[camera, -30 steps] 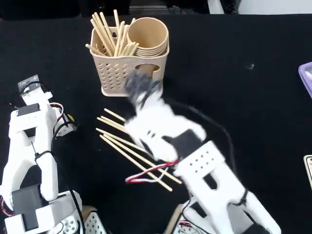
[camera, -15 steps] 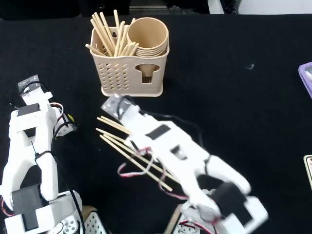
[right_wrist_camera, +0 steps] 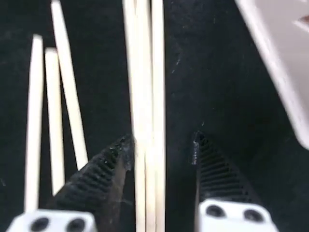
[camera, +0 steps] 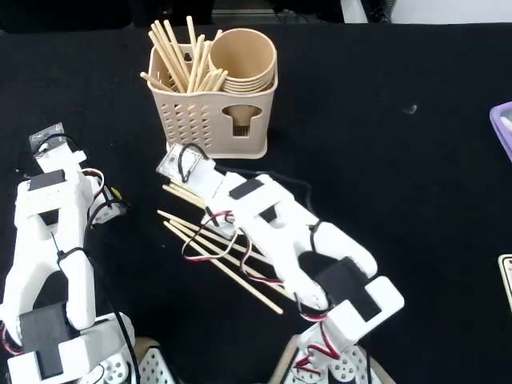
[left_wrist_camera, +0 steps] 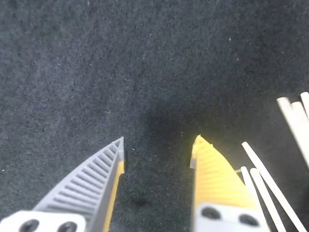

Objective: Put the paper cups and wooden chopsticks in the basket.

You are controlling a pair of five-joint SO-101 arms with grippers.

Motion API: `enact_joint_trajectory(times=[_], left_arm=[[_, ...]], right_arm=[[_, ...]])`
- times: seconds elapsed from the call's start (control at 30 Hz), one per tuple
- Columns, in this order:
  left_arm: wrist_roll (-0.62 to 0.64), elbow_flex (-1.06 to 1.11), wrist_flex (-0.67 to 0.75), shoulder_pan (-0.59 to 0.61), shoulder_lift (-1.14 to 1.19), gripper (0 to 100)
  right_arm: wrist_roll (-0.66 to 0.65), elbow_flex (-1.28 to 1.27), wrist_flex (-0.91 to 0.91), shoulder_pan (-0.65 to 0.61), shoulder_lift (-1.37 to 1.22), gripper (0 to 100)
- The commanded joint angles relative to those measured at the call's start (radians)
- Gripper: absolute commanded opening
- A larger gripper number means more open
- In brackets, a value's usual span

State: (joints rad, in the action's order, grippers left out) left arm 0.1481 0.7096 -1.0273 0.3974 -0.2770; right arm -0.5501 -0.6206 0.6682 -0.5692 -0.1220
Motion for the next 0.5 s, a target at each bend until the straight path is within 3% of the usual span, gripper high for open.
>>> enact_joint_trajectory(times=[0.0,0.1,0.2,0.47], left_arm=[[-0.008,-0.013,0.008,0.010,-0.038,22],[-0.008,-0.013,0.008,0.010,-0.038,22],[-0.008,-0.013,0.008,0.010,-0.038,22],[-0.008,-0.012,0.008,0.010,-0.038,22]], right_arm=[[-0.095,0.036,0.069,-0.006,-0.001,18.7],[-0.193,0.035,0.140,-0.034,-0.001,13.9],[-0.238,0.035,0.183,-0.041,0.007,1.5],[-0.213,0.039,0.324,0.035,0.157,1.1]])
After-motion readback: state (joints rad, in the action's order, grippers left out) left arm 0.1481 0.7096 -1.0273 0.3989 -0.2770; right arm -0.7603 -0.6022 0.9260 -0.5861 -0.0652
